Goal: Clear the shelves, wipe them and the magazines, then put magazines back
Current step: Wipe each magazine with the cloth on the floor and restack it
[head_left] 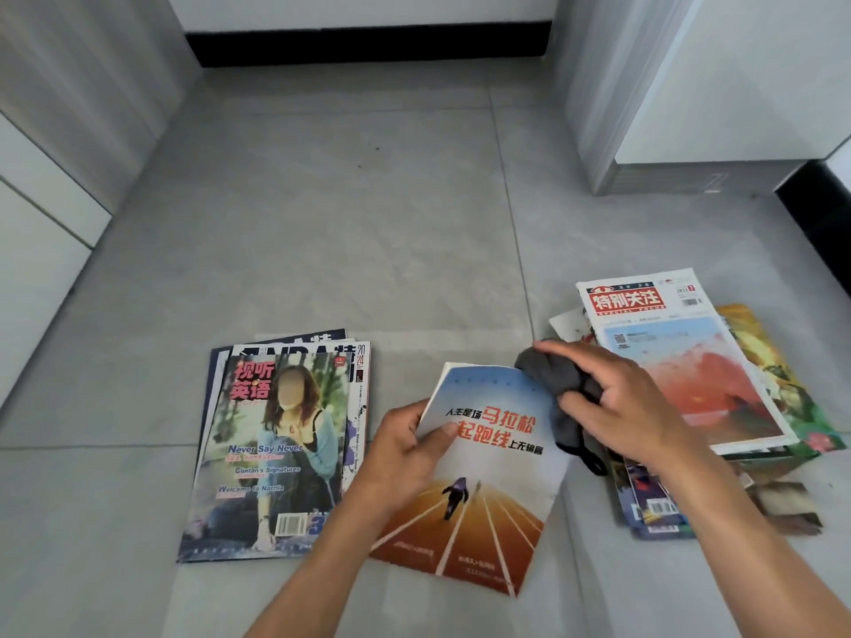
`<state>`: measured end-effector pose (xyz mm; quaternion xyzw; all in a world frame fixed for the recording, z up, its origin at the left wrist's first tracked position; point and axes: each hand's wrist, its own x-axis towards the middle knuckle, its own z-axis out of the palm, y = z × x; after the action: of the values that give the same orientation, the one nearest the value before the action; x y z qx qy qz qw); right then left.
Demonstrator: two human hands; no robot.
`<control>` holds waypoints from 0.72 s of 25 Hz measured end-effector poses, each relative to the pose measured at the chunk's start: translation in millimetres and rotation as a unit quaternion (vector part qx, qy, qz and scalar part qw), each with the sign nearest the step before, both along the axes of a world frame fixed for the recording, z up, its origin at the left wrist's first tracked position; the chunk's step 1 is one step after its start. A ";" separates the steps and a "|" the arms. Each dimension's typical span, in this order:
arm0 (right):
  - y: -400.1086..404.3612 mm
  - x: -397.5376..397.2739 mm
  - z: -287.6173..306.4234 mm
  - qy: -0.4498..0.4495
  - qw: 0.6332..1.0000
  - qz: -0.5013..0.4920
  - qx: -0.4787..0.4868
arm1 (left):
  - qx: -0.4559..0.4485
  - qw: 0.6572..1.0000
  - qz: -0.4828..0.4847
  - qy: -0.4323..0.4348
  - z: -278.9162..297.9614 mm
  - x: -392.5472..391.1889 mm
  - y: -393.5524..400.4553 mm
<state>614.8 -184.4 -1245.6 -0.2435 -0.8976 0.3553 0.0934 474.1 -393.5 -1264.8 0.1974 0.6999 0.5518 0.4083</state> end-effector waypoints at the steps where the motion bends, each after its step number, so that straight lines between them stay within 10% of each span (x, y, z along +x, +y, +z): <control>1: -10.1 -6.0 6.3 0.012 0.999 0.016 0.038 | 0.002 1.000 -0.009 0.010 2.0 -1.8 -0.1; 5: -27.7 -24.6 26.7 0.040 0.986 0.056 0.151 | 0.006 0.998 -0.040 0.057 11.2 -8.0 2.1; 11: -2.7 14.8 8.0 -0.026 0.999 0.020 0.030 | -0.026 0.994 -0.049 0.092 13.2 -23.2 -2.8; 18: -51.8 -25.3 26.5 0.107 0.991 0.078 0.018 | -0.009 0.983 -0.134 0.127 5.8 -7.6 2.4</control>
<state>589.5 -236.3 -1219.2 -0.1317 -0.9050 0.3692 0.1654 466.5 -391.2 -1259.0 0.3539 0.7179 0.4567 0.3884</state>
